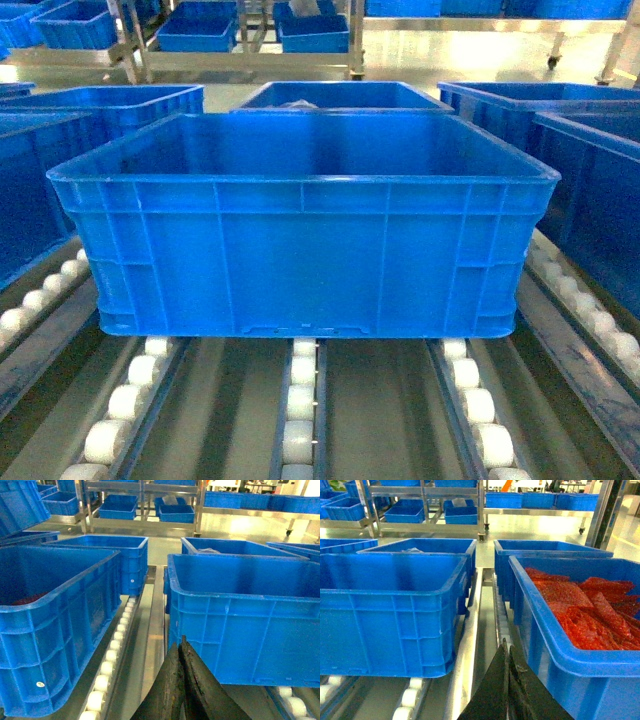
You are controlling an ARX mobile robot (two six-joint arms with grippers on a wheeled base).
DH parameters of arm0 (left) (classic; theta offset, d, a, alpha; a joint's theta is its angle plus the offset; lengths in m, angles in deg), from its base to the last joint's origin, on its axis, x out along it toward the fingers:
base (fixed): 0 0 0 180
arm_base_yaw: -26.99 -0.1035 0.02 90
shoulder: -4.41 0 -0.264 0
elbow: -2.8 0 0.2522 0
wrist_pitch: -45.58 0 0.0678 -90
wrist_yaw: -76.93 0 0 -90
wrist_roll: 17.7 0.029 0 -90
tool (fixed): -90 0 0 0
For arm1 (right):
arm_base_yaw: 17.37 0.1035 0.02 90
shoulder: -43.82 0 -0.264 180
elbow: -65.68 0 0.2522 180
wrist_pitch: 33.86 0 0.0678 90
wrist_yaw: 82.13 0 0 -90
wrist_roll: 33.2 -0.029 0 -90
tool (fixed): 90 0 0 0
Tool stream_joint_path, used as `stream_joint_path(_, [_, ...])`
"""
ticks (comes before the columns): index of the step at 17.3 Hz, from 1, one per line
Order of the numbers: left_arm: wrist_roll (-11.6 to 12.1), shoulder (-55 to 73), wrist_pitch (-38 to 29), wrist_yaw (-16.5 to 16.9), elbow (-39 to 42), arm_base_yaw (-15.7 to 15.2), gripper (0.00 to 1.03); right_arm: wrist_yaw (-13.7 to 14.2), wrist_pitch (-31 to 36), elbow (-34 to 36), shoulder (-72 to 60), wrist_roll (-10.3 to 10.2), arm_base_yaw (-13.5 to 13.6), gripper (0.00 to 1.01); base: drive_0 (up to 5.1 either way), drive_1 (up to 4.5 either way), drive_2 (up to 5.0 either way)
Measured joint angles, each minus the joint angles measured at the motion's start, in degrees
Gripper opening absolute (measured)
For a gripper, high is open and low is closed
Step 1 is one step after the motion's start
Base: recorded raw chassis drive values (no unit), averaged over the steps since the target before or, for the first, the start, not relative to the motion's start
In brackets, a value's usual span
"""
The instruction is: Place box next to blue box on left shelf
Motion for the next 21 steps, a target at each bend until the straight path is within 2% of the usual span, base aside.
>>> stream_joint_path(6, [-0.02,-15.91,15.12,0.0,0.02,0.0,0.01,0.0,-14.84,0.02,15.45,-0.02,0.0,0.01,0.0,0.0,0.0])
stream_joint_path(14, [0.0,-22.84,22.1,-0.02,0.02,0.0,0.01,0.0,-21.7,0.02,22.08,0.0,0.0,0.01,0.0,0.0,0.0])
stream_joint_path(15, [0.0,-28.59,31.02,0.02,0.02,0.0,0.01,-0.11,-31.58,0.02,29.48,-0.02,0.0,0.01,0.0,0.0,0.0])
stream_joint_path(16, [0.0,-32.15,32.48,0.0,0.02,0.0,0.01,-0.04,-29.97,-0.04,31.21,-0.02,0.0,0.01,0.0,0.0,0.0])
stream_joint_path(18, [0.13,-32.15,32.98,0.09,0.02,0.0,0.01,0.11,-31.93,0.02,31.26,0.0,0.0,0.01,0.0,0.0,0.0])
stream_joint_path(21, [0.15,-32.17,32.37,0.07,0.02,0.0,0.01,0.07,-30.84,0.02,31.3,0.0,0.0,0.01,0.0,0.0,0.0])
